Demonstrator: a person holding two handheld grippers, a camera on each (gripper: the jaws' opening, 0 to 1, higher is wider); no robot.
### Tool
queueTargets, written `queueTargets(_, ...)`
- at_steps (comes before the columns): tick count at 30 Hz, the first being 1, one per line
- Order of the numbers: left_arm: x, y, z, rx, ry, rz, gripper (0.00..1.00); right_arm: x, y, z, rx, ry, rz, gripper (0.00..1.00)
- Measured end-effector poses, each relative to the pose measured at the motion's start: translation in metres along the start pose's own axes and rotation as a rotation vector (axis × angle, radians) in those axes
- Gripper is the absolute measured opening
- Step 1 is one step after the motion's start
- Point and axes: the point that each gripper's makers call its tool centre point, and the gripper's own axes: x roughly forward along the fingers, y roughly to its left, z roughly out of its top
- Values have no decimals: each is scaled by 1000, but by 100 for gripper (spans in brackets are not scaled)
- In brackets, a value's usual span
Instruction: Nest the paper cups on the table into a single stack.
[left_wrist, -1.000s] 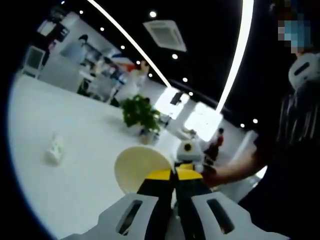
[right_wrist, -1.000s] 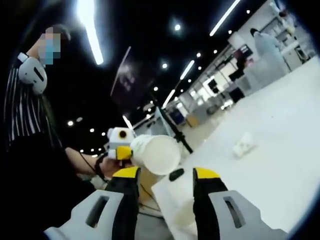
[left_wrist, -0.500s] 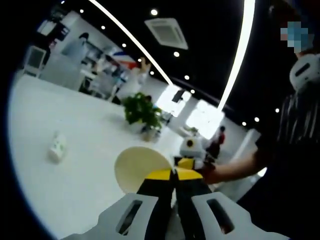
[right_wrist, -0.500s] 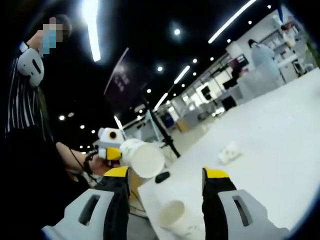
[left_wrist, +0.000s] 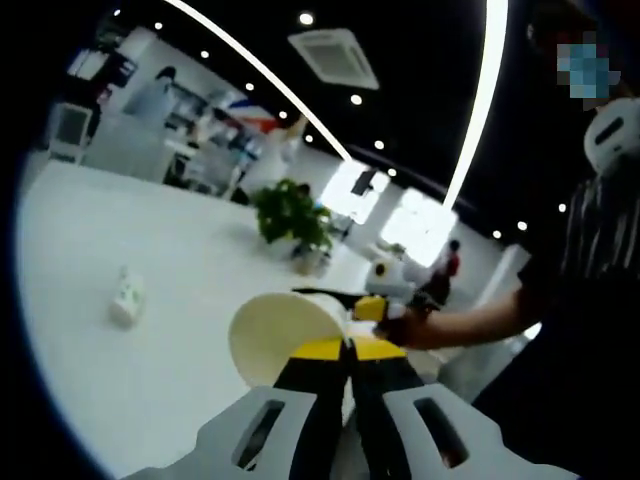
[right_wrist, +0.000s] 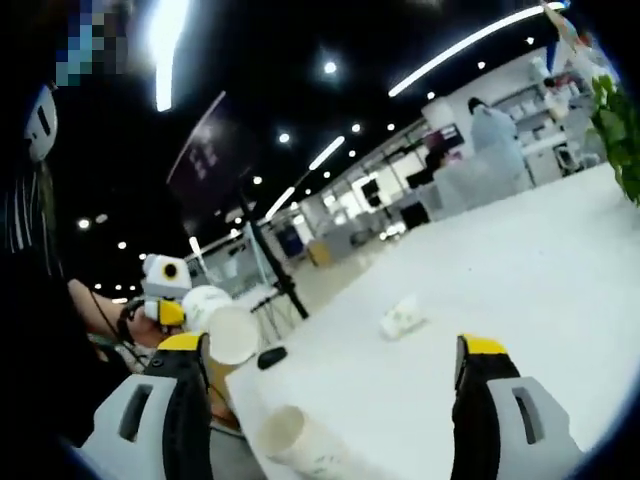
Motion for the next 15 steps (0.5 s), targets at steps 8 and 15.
queueTargets(8, -3, 4, -6, 27, 46, 24, 0, -1, -7, 1, -59, 22, -26, 100)
queueTargets(15, -4, 4, -12, 53, 108, 36, 0, -1, -10, -5, -105, 44, -59, 100)
